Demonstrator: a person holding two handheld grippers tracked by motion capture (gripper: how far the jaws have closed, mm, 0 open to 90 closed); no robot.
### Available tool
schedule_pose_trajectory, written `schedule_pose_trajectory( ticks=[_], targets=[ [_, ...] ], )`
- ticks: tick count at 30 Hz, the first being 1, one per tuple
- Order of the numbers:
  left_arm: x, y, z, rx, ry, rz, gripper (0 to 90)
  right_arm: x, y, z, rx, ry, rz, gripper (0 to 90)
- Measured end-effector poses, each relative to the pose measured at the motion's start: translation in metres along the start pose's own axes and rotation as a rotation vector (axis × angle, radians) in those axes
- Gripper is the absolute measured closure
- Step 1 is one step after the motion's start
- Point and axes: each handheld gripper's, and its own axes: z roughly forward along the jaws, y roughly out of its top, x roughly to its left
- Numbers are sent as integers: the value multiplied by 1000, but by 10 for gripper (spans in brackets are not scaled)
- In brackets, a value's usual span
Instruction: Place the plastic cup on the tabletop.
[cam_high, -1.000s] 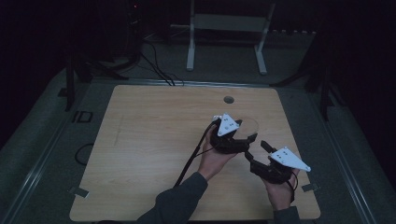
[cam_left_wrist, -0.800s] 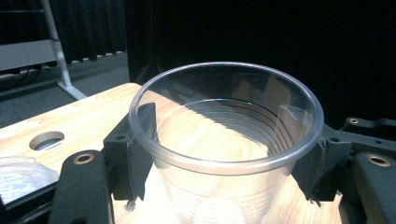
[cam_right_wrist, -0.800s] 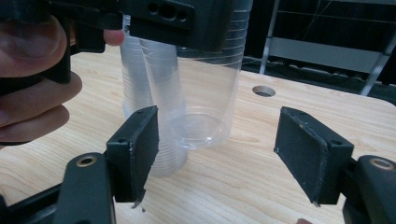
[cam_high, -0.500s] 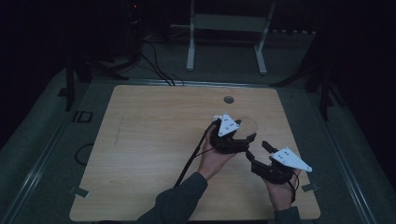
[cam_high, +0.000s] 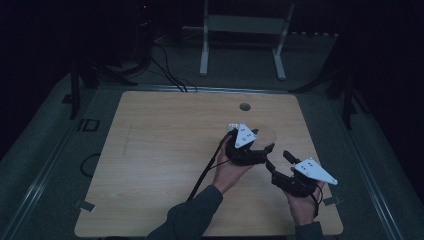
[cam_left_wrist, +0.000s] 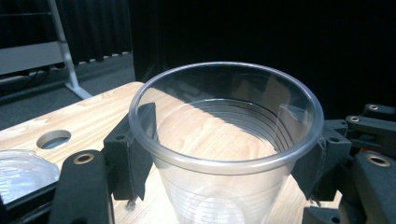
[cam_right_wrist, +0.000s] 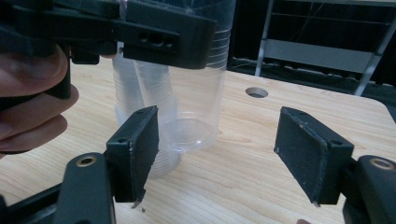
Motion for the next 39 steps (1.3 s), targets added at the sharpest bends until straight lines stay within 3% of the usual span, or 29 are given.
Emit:
schedule_pose_trajectory(
  ticks=[28, 39],
  targets=[
    [0, -8, 6, 0, 20, 38, 308, -6, 2, -8, -20, -20, 13, 302],
    [-2, -19, 12, 9, 15, 43, 308, -9, 3, -12, -33, -31, 25, 302]
  ],
)
